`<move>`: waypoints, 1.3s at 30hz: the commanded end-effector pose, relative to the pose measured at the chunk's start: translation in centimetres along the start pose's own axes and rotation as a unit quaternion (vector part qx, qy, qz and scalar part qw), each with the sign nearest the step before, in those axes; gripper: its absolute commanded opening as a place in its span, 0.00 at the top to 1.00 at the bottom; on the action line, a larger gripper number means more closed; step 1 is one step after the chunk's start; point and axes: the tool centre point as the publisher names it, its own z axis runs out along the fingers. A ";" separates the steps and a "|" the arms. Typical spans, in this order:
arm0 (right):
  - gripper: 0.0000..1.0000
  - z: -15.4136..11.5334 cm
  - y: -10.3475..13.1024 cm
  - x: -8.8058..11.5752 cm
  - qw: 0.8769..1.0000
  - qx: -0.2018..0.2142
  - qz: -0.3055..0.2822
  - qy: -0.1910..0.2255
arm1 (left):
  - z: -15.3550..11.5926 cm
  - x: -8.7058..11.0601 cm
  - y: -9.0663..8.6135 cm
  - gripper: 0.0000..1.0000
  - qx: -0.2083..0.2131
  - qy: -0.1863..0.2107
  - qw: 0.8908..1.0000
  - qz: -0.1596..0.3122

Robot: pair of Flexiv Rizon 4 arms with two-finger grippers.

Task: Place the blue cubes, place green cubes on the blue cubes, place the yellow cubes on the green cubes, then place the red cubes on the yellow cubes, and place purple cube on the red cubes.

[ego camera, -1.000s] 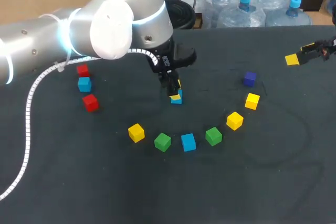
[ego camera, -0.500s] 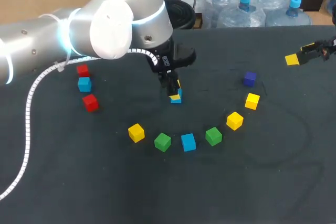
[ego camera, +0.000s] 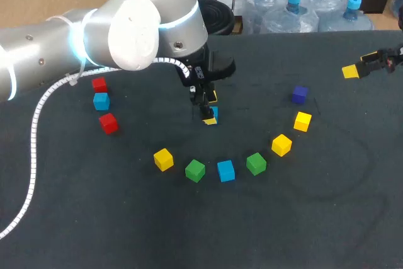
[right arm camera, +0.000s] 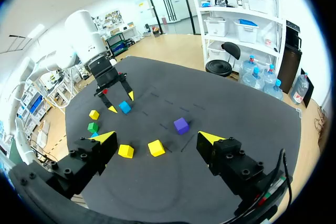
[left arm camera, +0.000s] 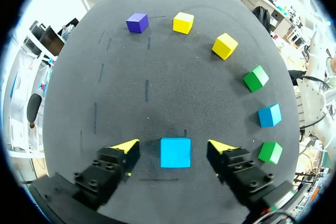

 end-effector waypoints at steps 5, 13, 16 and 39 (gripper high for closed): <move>0.00 0.1 -0.1 0.0 1.000 -0.002 -0.001 -0.001 | -1.7 0.4 -0.5 0.00 -0.011 -0.004 1.000 0.000; 0.00 0.1 -0.1 0.0 1.000 -0.002 -0.001 -0.001 | -4.2 2.1 -1.4 0.00 -0.028 0.004 0.999 -0.021; 0.00 0.1 -0.1 0.0 1.000 -0.002 -0.001 -0.001 | -5.1 3.3 -1.7 0.00 -0.038 0.003 0.999 -0.037; 0.00 0.1 -0.1 0.0 1.000 -0.002 -0.001 -0.001 | -7.6 12.9 -3.1 0.33 -0.045 0.030 0.995 -0.083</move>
